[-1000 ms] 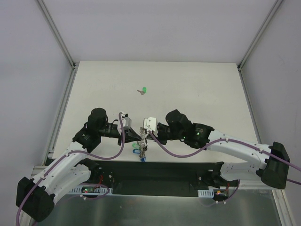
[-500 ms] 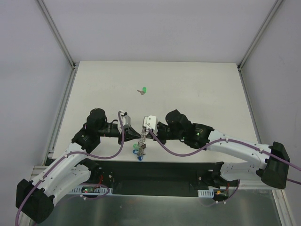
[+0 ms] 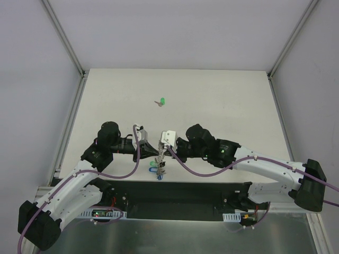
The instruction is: Put the keys on the keyring
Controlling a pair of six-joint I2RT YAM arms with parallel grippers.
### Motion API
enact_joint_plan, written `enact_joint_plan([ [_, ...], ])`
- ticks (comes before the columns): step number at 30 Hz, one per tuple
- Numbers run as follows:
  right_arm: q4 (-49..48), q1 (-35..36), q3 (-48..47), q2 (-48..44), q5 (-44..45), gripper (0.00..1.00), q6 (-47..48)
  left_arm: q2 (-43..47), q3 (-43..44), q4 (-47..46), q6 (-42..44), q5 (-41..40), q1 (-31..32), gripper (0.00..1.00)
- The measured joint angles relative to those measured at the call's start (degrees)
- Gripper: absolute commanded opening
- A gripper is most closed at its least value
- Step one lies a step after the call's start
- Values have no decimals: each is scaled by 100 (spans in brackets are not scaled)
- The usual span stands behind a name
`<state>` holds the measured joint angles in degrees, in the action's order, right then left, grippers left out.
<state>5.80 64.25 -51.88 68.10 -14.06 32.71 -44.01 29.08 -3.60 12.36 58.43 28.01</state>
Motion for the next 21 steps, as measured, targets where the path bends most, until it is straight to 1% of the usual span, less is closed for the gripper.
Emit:
enact_joint_plan([
  [13, 50, -11, 0, 0, -321, 1, 101, -94, 0, -7, -2, 289, -35, 0],
  [21, 39, -223, 0, 0, -525, 1, 101, -105, 0, -17, -4, 323, -33, 0],
])
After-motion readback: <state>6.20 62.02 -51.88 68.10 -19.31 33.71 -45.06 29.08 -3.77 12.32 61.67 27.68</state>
